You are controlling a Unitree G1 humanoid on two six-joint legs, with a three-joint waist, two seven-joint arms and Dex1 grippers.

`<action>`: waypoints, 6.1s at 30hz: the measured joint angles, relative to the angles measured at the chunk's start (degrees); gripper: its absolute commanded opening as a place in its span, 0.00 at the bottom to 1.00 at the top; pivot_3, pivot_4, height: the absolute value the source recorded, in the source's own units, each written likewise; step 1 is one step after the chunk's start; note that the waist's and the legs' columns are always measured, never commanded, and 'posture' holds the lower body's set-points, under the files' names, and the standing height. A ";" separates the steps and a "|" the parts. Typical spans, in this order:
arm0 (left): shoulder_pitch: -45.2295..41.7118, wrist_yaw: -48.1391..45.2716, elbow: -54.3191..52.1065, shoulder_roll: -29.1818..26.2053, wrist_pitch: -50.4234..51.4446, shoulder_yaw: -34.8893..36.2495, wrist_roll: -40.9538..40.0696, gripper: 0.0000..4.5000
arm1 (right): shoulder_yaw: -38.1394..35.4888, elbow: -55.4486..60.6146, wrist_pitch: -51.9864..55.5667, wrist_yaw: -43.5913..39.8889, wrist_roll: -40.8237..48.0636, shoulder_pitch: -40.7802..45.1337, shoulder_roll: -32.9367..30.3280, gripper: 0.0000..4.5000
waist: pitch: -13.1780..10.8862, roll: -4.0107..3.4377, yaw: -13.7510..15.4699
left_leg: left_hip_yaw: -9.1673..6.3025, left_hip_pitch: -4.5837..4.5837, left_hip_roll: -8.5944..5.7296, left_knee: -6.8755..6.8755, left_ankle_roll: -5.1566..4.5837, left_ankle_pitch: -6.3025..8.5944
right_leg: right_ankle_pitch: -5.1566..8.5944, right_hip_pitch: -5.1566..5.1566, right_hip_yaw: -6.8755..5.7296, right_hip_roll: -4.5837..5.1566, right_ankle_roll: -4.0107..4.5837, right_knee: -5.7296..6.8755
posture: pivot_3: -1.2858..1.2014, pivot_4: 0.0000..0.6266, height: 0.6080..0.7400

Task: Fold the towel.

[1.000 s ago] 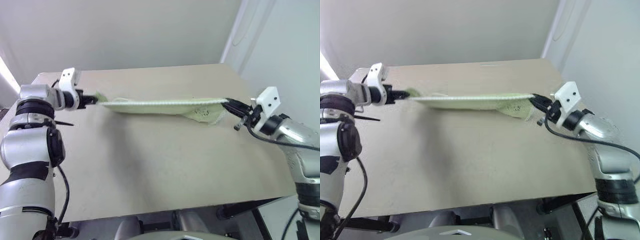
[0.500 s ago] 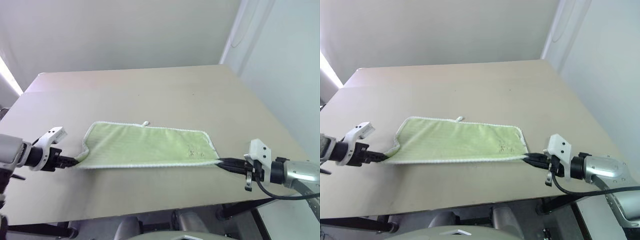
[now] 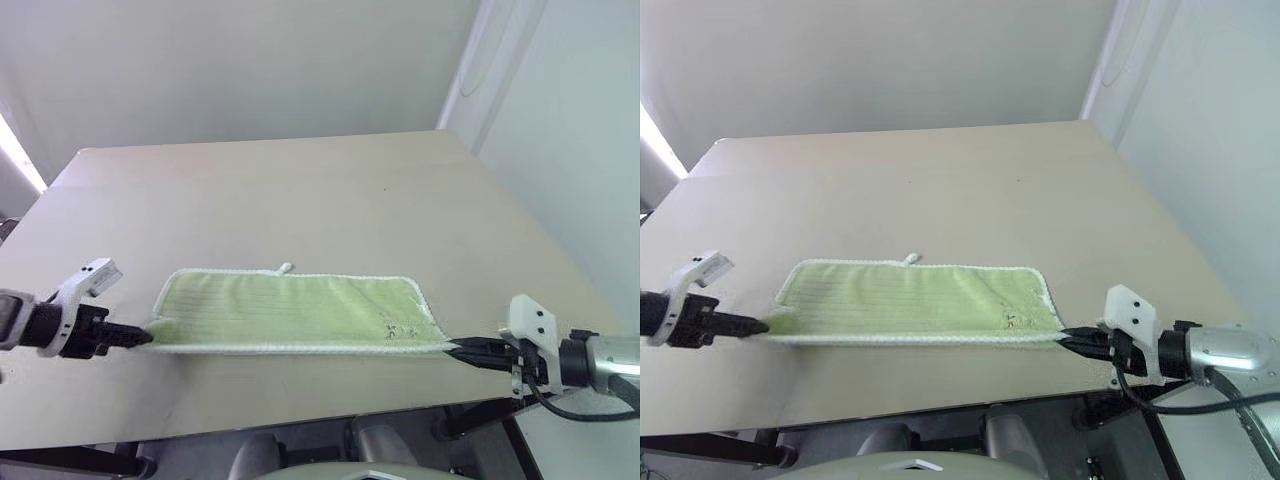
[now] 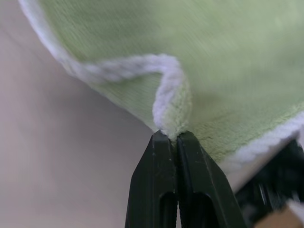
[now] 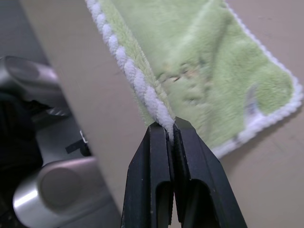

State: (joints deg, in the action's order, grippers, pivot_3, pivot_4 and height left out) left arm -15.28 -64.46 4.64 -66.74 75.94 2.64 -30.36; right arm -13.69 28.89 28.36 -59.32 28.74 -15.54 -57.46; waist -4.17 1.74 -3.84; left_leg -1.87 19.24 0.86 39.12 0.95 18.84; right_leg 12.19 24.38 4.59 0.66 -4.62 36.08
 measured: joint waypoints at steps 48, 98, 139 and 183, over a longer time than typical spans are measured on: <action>-38.03 10.88 58.98 24.22 -34.89 -3.02 19.30 0.68 | 15.90 -35.88 -3.57 17.53 -17.70 29.91 16.51 0.99 | 0.17 -0.07 1.16 | 0.00 0.13 -0.12 0.07 -0.03 -0.02 | -0.11 0.02 0.13 -0.05 0.05 0.17 | 0.52 0.00 0.79; -5.34 -5.90 18.00 16.22 -60.77 -4.36 22.79 0.99 | -20.21 -17.34 63.73 48.52 49.18 28.27 39.19 1.00 | 0.21 -0.30 1.19 | 0.01 0.17 0.01 -0.04 -0.03 -0.02 | -0.14 0.06 0.08 -0.06 0.13 0.07 | 0.52 0.00 0.79; -4.19 -13.49 15.37 12.60 -54.76 3.43 10.79 0.99 | 1.61 -19.52 35.63 68.58 79.85 13.13 18.58 1.00 | 0.35 -0.52 0.18 | 0.21 0.30 0.14 -0.56 -0.07 0.00 | -0.04 0.24 0.12 -0.07 0.17 -0.25 | 0.52 0.00 0.79; -10.19 -9.80 2.04 19.61 -48.20 -5.48 10.01 0.99 | 3.21 -19.66 21.28 78.55 76.57 12.80 25.30 1.00 | 0.35 -0.49 -0.24 | 0.21 0.18 0.11 -0.49 -0.07 0.01 | -0.02 -0.06 0.22 -0.12 0.15 -0.20 | 0.52 0.00 0.79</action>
State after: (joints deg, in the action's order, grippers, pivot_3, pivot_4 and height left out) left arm -25.47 -74.25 6.67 -47.13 27.74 -2.84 -20.35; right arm -10.48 9.23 49.64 19.23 105.31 -2.74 -32.17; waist -3.82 1.25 -4.08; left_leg -1.66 19.42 0.96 38.63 0.88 18.85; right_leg 12.17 24.32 4.81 0.55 -4.46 35.88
